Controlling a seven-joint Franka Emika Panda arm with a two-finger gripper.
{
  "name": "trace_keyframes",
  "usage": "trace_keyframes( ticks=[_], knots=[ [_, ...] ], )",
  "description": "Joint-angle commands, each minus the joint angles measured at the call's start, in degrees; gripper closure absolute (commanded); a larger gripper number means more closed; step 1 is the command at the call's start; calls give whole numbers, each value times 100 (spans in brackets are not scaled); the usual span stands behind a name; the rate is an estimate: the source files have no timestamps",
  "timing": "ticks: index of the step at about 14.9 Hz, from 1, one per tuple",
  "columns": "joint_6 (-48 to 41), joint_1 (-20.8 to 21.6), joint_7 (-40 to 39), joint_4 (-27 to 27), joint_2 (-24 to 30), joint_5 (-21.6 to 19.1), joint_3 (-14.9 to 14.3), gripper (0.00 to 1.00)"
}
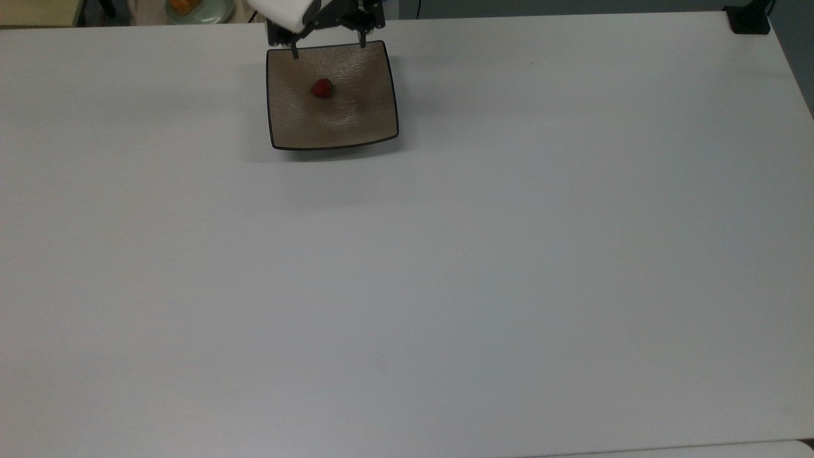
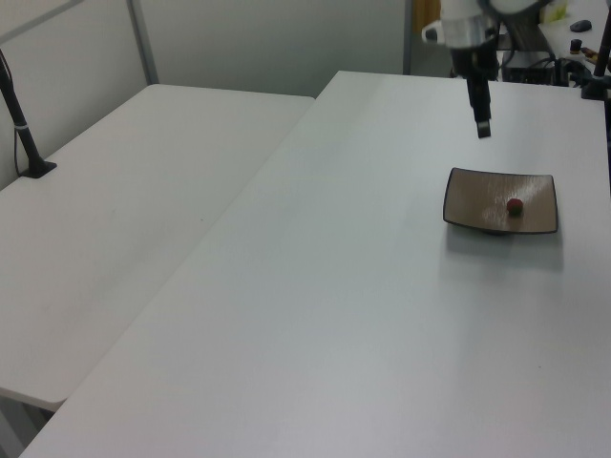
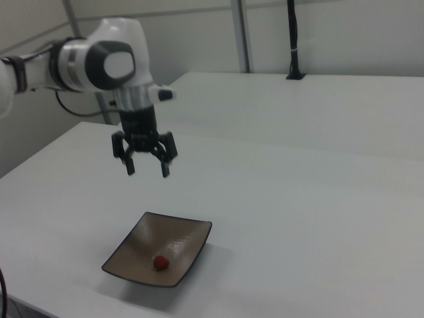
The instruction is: Strawberries on a ceramic plate
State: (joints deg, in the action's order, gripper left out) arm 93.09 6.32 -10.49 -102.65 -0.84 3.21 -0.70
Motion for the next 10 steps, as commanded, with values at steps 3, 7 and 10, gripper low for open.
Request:
trace_keyframes(
  ticks=[3,7,10],
  knots=[
    [51,132,1206,385,339,-469,-36,0],
    [645,237,1172,387,296,-523,-36,0],
    [1184,220,1172,386,278,-541,-53,0]
  ],
)
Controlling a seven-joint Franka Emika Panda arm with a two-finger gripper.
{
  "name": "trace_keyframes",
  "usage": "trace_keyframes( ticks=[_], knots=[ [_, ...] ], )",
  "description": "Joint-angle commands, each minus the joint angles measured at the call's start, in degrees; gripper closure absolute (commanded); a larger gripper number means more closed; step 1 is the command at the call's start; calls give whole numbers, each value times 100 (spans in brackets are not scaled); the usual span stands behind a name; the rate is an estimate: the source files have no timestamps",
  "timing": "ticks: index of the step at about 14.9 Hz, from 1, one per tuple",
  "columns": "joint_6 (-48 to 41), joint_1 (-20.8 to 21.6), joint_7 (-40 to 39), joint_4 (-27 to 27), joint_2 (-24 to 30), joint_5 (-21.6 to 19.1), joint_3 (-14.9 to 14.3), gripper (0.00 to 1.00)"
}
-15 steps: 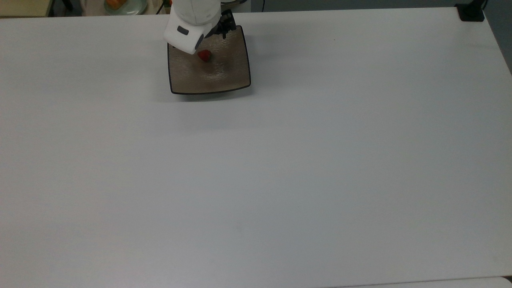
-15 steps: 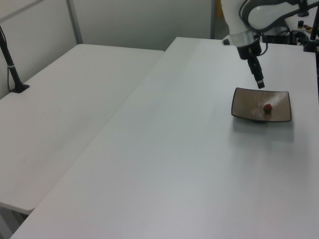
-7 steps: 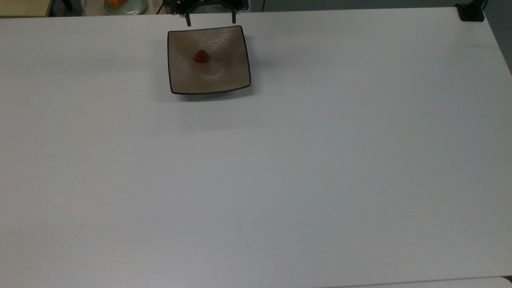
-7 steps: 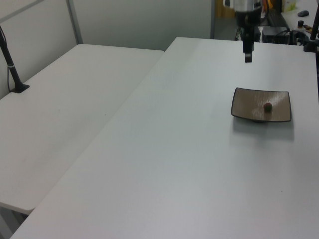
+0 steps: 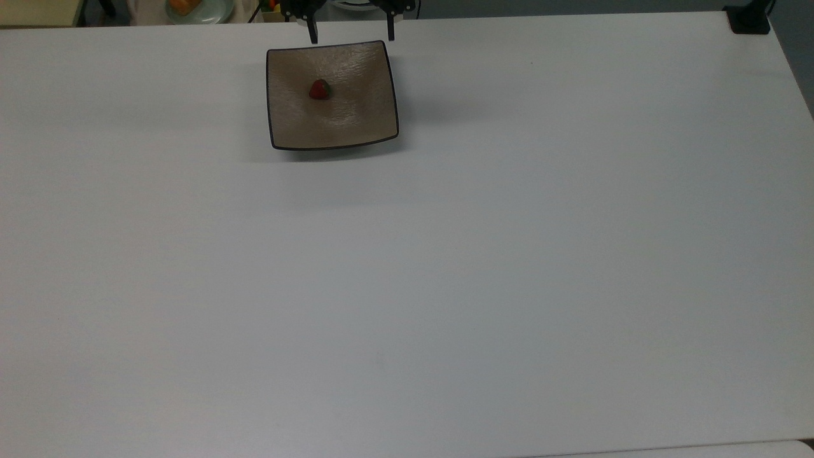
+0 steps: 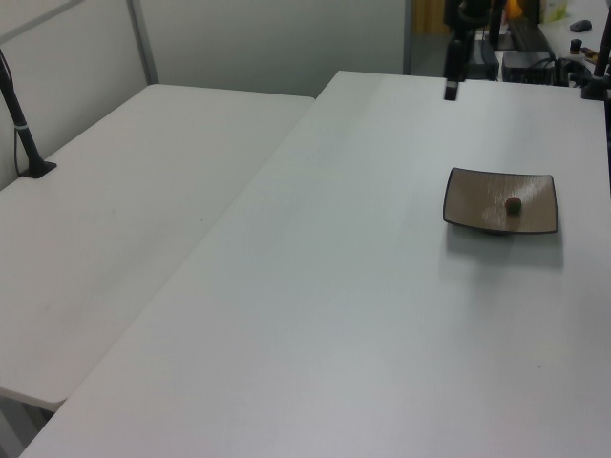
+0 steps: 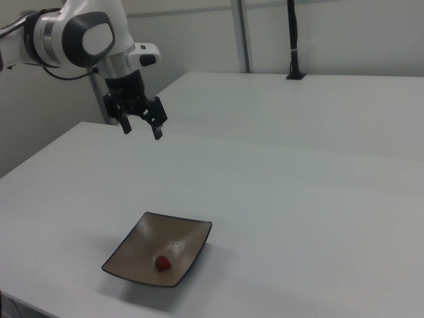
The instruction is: Strawberries on a ceramic plate
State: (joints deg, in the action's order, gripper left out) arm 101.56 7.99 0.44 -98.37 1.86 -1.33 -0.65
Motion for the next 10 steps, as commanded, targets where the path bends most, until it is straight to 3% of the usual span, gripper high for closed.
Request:
trace_keyframes(
  ticks=[1,10],
  knots=[
    [477,45,131,-42,-2,-130,-58,0],
    [452,19,132,-42,-11,-192,-58,0]
  ],
)
